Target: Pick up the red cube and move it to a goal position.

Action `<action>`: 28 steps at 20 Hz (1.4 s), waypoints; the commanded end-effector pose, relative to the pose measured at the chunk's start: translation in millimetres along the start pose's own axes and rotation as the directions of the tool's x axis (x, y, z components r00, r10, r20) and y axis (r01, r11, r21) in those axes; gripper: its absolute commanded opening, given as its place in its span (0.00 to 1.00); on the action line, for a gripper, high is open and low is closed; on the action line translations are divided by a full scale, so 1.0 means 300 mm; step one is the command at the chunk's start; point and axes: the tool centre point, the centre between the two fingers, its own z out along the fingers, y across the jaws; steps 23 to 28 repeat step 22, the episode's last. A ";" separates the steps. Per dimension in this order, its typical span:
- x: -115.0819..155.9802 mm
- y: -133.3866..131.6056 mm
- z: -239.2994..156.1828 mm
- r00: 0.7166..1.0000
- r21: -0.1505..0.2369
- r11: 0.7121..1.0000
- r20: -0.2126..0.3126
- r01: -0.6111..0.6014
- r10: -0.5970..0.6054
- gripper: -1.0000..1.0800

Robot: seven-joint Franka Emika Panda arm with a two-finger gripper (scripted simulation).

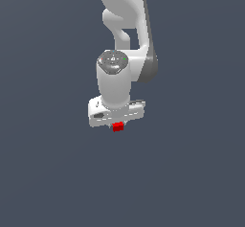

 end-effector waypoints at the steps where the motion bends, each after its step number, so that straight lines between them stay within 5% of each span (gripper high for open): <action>1: 0.044 -0.022 -0.064 1.000 0.000 1.000 0.001 -0.001 0.001 0.00; 13: 0.166 -0.076 -0.222 1.000 0.000 1.000 0.001 -0.001 0.001 0.00; 28: 0.182 -0.081 -0.238 1.000 0.000 1.000 0.000 0.000 0.000 0.00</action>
